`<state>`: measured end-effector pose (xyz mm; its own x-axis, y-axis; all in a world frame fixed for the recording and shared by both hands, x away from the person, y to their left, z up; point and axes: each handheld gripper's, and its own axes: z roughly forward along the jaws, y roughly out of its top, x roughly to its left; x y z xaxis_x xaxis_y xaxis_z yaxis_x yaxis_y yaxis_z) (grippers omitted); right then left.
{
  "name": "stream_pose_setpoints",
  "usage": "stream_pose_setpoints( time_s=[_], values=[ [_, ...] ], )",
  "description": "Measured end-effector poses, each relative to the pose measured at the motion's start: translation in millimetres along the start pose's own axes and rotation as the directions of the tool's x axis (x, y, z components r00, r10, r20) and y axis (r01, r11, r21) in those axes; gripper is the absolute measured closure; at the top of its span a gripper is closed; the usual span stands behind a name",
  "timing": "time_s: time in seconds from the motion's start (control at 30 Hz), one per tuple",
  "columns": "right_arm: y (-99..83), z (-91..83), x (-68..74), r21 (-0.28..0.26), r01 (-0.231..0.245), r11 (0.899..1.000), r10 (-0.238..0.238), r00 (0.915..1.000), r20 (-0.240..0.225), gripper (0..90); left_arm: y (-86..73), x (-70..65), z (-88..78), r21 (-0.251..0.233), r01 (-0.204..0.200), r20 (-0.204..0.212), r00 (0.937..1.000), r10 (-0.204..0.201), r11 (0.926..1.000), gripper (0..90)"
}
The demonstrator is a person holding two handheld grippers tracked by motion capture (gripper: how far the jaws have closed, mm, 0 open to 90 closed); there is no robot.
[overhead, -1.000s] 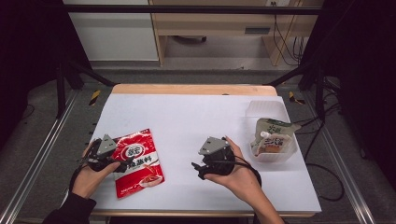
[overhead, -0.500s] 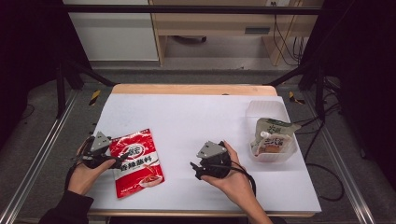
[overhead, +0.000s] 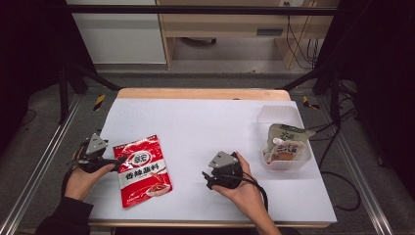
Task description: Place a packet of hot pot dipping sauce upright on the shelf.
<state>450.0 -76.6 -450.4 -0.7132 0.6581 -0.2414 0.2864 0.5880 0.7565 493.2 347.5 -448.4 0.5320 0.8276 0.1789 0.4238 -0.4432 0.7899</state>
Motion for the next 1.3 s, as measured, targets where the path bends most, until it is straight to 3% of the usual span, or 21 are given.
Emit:
stream_pose_setpoints(
  time_s=[0.2,0.4,0.83,1.3],
  values=[
    [-1.1,2.6,1.8,0.013,0.012,1.0,-0.012,0.9999,-0.001,19.4,-5.0,12.5,3.4,0.013,0.025,-0.001,0.9997,-0.025,0.9996,9.5],
    [-2.3,6.7,6.5,0.043,0.037,0.998,-0.037,0.9993,-0.011,19.6,-9.4,22.8,20.0,0.055,0.051,0.051,0.9973,-0.054,0.9972,11.8],
    [-2.8,11.5,10.2,0.056,0.053,0.997,-0.051,0.9983,-0.028,19.6,-11.7,19.2,34.8,0.102,0.053,0.105,0.9924,-0.064,0.9934,13.8],
    [-3.4,12.3,9.8,0.065,0.049,0.997,-0.046,0.9983,-0.034,19.6,-11.6,16.1,35.2,0.119,0.059,0.146,0.9865,-0.076,0.9912,16.0]
  ],
)
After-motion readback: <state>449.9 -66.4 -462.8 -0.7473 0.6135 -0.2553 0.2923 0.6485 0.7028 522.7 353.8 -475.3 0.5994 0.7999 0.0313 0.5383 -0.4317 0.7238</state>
